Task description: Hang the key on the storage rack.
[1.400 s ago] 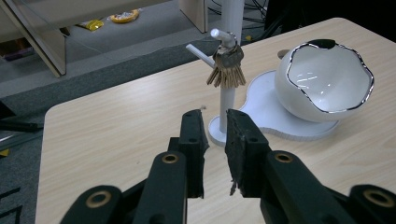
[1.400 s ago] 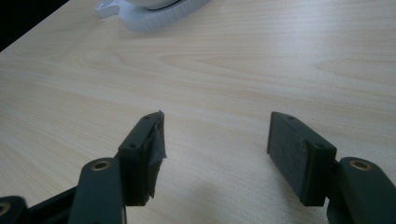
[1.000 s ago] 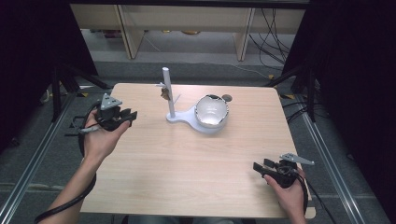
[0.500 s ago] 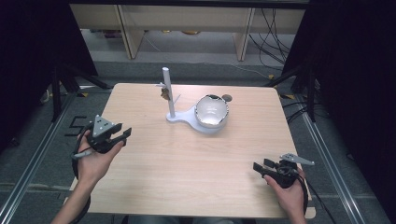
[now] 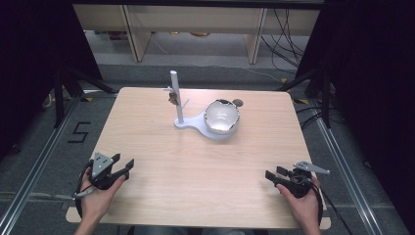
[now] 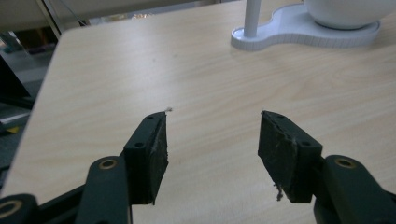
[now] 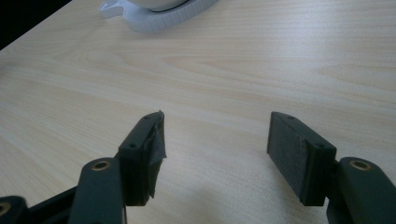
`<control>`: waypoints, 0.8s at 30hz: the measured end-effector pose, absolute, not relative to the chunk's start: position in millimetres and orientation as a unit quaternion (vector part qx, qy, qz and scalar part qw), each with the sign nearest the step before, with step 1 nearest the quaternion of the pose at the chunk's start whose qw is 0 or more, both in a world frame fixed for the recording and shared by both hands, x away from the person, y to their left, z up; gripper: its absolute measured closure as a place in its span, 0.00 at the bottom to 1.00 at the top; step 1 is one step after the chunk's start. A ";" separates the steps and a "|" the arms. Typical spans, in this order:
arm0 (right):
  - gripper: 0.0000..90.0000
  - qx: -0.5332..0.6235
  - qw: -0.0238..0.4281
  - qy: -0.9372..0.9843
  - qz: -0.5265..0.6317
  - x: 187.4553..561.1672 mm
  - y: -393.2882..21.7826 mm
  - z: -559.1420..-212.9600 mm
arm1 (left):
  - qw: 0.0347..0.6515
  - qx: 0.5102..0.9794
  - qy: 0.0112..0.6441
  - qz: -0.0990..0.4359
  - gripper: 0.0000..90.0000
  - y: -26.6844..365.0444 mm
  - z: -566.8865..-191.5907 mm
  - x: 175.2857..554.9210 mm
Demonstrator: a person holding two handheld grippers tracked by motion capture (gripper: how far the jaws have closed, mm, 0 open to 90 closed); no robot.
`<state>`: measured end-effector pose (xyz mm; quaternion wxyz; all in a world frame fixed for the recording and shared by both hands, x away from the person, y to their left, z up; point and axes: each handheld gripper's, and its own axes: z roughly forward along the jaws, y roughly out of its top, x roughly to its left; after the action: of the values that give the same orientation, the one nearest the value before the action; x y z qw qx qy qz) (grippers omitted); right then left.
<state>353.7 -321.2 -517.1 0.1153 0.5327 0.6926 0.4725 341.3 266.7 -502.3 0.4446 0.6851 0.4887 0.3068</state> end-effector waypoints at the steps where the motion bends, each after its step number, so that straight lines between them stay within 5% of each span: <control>1: 0.42 0.532 0.116 0.693 0.474 353.7 -321.2 -517.2 | 0.440 0.689 0.489 0.305 0.44 268.9 -508.5 340.4; 24: 0.42 0.531 0.123 0.689 0.478 352.3 -321.8 -517.3 | 0.478 0.644 0.506 0.316 0.36 280.7 -523.8 335.5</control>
<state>352.3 -321.8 -517.3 0.1229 0.5308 0.6890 0.4779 335.5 280.7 -523.8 0.4779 0.6443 0.5063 0.3164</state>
